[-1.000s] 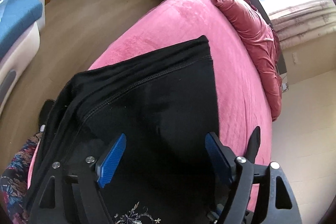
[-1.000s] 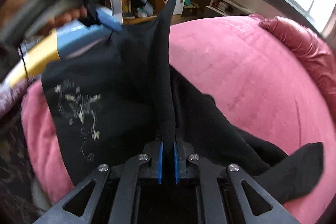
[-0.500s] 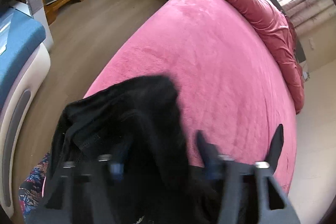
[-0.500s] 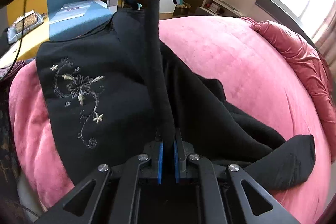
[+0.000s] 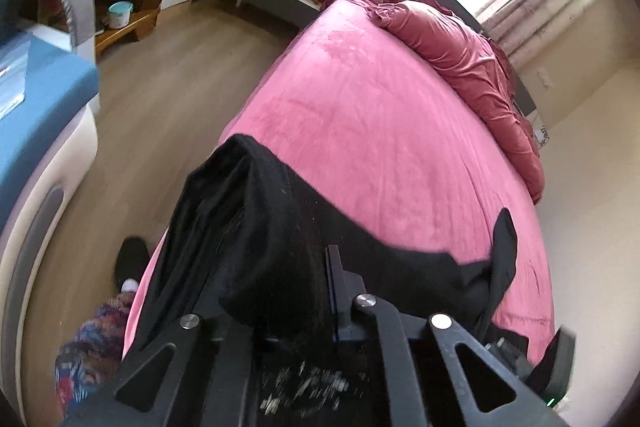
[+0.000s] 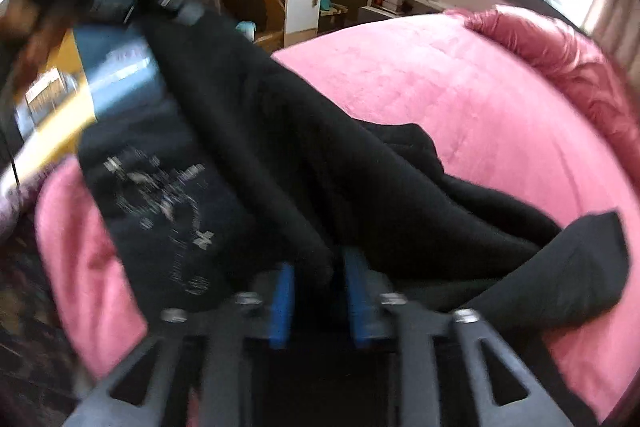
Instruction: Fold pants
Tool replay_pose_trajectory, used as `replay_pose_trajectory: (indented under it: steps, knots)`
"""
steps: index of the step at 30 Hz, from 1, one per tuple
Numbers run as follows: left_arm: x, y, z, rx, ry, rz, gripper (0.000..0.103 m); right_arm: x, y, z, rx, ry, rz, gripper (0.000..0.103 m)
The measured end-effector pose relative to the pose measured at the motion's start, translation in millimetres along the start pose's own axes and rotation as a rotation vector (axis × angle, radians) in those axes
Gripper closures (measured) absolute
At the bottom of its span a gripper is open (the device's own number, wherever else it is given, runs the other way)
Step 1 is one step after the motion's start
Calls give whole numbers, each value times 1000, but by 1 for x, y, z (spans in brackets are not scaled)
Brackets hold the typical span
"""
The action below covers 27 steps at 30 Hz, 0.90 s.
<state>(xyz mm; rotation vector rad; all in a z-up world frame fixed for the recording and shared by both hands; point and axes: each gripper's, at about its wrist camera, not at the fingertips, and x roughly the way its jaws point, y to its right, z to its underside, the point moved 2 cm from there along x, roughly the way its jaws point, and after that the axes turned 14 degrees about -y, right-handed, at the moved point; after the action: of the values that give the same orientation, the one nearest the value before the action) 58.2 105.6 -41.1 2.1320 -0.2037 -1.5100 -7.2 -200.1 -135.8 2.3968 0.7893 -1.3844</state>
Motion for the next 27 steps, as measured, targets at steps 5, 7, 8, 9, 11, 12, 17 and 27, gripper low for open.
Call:
replay_pose_trajectory:
  steps: [5,7,8,9,11,12,17,27]
  knots:
    - [6,-14,40,6,-75,-22,94,-26,27,7,151,42,-127,42]
    - [17,-23,52,-4,-123,-33,94,-38,52,11,255,71,-156,42]
    - [21,-26,56,-9,-137,-42,94,-43,63,14,301,82,-153,42]
    - [23,-28,58,-14,-145,-44,94,-47,76,17,352,93,-149,42]
    - [30,-29,61,-22,-166,-48,94,-52,107,23,477,109,-128,42]
    - [31,-28,62,-19,-167,-52,94,-53,122,26,533,118,-119,42]
    - [34,-23,59,14,-162,-79,94,-44,196,32,758,92,2,42]
    - [40,-19,56,57,-170,-124,94,3,303,-7,1022,-8,114,42]
